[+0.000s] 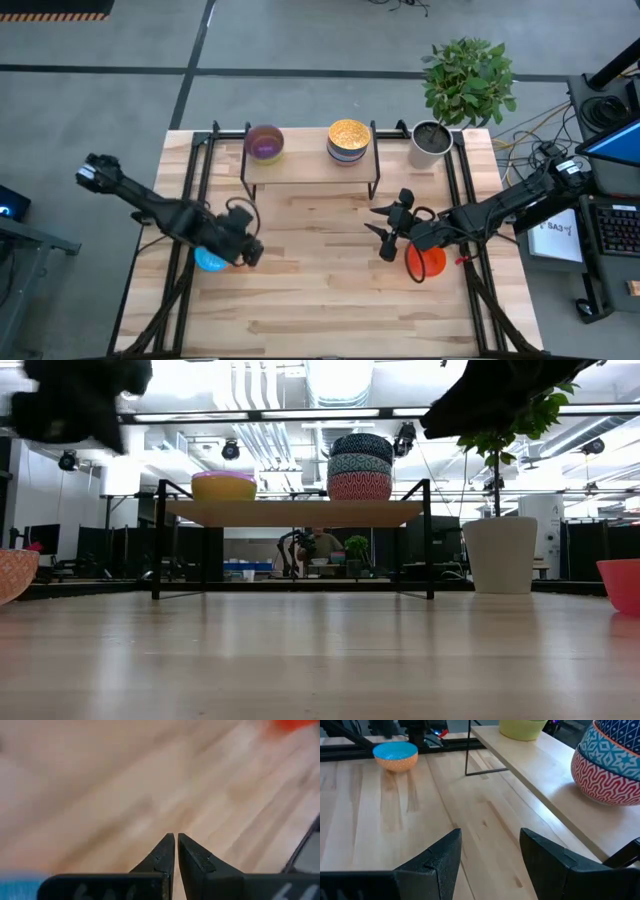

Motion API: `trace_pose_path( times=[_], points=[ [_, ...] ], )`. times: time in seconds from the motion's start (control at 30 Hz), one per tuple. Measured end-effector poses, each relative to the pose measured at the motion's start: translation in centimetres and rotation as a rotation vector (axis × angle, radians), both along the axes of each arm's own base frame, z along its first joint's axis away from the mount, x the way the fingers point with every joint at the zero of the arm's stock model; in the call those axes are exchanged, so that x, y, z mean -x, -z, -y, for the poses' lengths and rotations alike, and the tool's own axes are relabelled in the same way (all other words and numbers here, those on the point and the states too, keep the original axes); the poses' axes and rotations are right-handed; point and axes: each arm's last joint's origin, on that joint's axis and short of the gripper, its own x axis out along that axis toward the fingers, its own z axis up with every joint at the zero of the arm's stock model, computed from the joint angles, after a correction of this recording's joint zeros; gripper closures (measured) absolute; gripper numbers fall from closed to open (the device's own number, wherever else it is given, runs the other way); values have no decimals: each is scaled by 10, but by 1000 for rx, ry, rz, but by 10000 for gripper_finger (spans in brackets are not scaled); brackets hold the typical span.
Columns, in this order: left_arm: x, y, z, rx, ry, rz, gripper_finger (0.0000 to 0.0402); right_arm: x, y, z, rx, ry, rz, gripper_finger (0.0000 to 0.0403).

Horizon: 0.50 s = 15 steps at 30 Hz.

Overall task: Place and stack bowls onto a shelf
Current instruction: Stack the yellow bowl on the top of the blue bowl on the shelf

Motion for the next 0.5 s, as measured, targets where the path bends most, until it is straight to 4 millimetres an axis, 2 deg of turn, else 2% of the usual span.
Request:
trace_pose_path(
  times=[0.13,0.3,0.5],
  points=[
    [-1,20,11,173,-64,-247,397,0,0,0,2,-2,-5,211],
    [-3,47,18,159,-74,-569,401,0,0,0,10,-6,-9,211],
    [-12,60,23,103,-97,-674,401,0,1,0,14,-12,-17,211]
  ],
)
